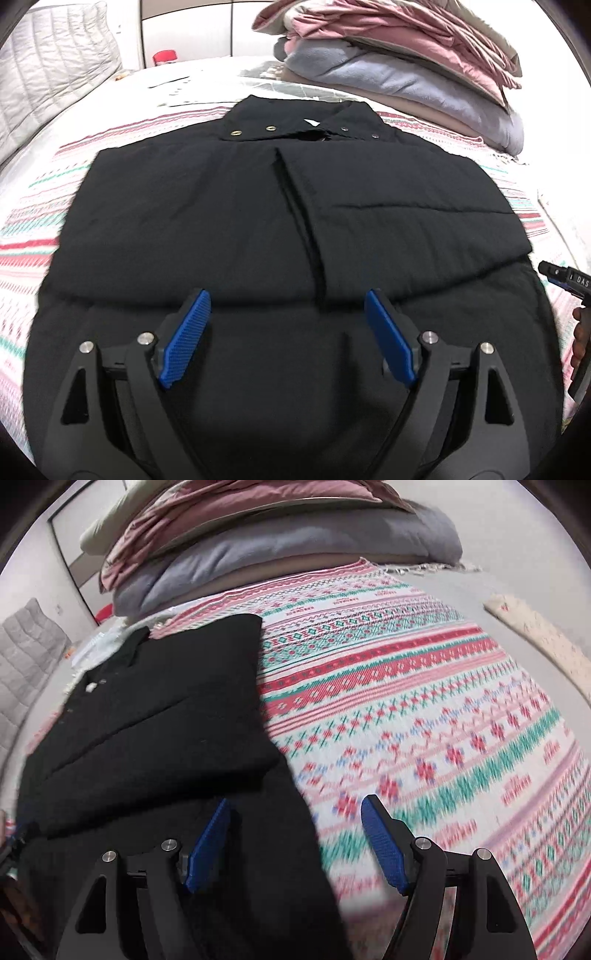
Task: Fold large clothes
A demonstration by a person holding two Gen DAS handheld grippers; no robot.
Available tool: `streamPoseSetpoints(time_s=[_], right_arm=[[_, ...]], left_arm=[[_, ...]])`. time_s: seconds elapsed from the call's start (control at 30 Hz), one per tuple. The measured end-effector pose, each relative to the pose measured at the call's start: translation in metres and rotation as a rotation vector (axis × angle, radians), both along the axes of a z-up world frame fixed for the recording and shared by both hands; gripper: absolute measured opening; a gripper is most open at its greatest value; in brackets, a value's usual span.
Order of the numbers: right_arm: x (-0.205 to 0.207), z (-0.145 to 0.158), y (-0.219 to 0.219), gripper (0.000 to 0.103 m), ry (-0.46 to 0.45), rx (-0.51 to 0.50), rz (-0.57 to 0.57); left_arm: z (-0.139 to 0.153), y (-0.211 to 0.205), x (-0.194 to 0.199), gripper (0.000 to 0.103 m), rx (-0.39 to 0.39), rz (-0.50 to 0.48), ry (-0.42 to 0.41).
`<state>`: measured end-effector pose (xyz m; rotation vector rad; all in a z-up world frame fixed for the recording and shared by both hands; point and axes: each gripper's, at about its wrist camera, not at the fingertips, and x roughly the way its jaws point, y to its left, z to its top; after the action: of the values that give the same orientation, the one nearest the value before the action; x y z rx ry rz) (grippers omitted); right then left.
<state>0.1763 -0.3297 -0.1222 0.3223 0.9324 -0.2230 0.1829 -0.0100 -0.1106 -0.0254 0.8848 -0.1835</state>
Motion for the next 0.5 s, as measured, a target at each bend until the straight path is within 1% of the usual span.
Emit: streamPoseSetpoints(time_s=[0.03,0.1,0.13,0.2,0.27,0.4,0.5], right_arm=[[-0.007,0.007,0.003,0.075,-0.011,0.019,0.006],[-0.02,0.019,0.009,0.075,-0.032,0.041,0.022],[-0.028,0.027,0.013,0.076,-0.046,0.051,0.033],[-0.047,0.042,0.022,0.083,-0.073,0.076,0.057],[-0.059,0.052,0.032,0.085,-0.081,0.094,0.096],[-0.084,0.056,0.06,0.087,-0.031,0.099,0.211],[-0.097,0.046,0.073,0.087,0.038,0.059,0.24]], left_arm=[[0.005,0.004,-0.009,0.091,-0.004,0.003,0.003],[0.013,0.015,-0.028,0.102,-0.024,0.004,0.012],[0.016,0.02,-0.036,0.102,-0.043,-0.004,0.019],[0.017,0.032,-0.054,0.102,-0.088,-0.03,0.051],[0.015,0.045,-0.07,0.102,-0.129,-0.041,0.078],[0.005,0.069,-0.098,0.102,-0.165,-0.023,0.083],[-0.003,0.09,-0.116,0.102,-0.174,-0.004,0.101]])
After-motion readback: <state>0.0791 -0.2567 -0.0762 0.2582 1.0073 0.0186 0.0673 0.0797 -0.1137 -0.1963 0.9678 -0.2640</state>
